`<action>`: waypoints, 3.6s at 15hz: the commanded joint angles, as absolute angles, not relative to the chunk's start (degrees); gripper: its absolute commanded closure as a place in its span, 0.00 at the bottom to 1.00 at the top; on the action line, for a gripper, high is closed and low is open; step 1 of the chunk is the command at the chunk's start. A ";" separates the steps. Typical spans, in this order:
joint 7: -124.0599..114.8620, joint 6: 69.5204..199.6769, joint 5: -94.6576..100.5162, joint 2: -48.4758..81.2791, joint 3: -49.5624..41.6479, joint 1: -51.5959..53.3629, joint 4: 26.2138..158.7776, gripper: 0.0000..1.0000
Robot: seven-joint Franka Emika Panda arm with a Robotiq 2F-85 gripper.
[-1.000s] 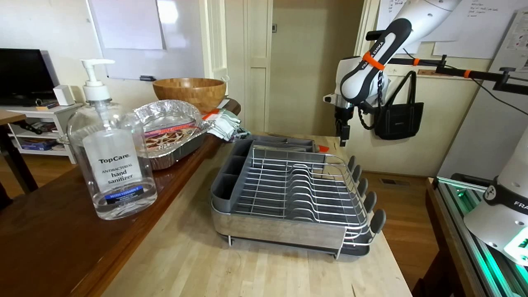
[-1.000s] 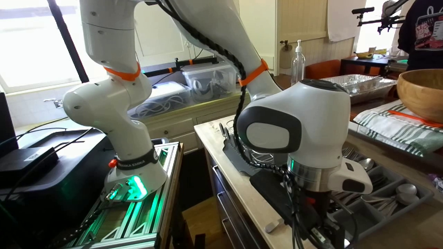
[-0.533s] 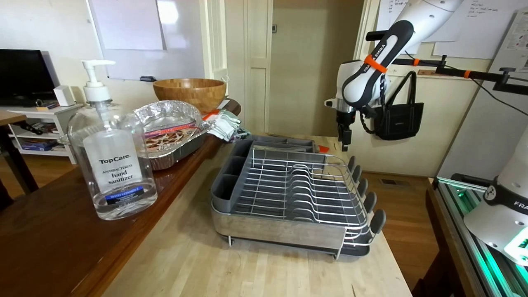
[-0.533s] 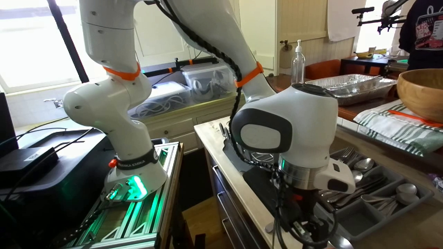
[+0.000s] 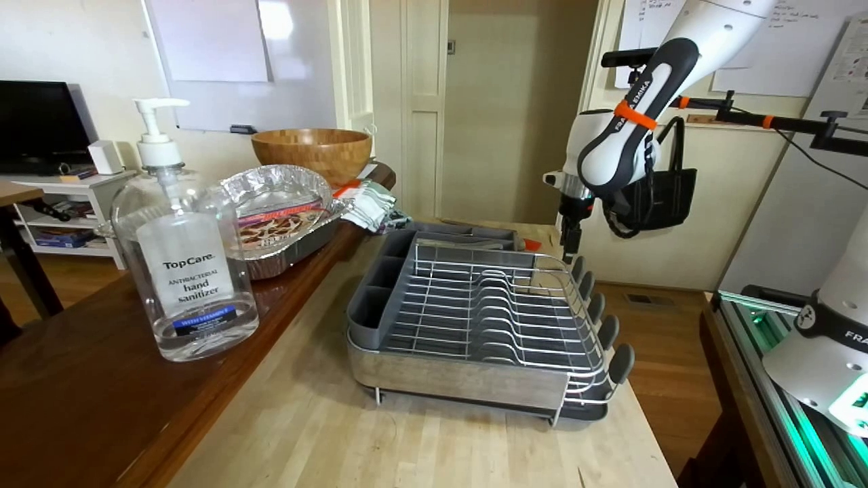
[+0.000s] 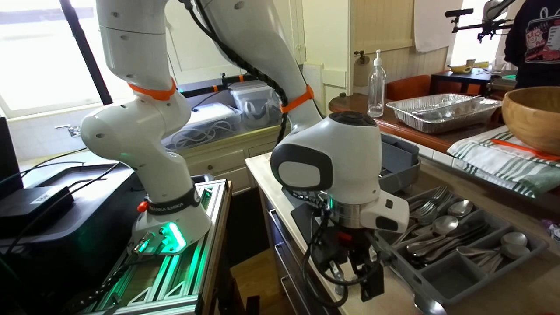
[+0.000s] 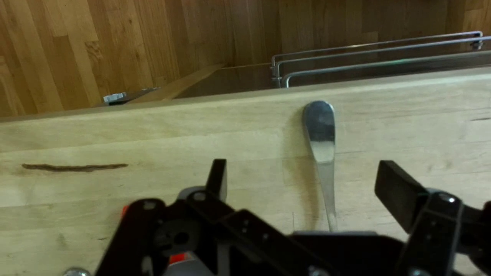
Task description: Place the fork and one spoon in the cutlery rack
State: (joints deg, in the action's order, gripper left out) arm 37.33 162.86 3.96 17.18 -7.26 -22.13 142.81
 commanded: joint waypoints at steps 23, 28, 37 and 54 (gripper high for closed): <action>42.33 162.44 2.30 21.03 0.99 -27.50 139.72 0.98; 54.07 156.11 -3.33 10.36 1.79 -33.36 143.75 0.98; 60.47 147.12 -12.12 0.39 -7.57 -22.98 137.68 0.98; 52.85 148.70 -18.37 7.02 -4.92 -10.04 130.38 0.98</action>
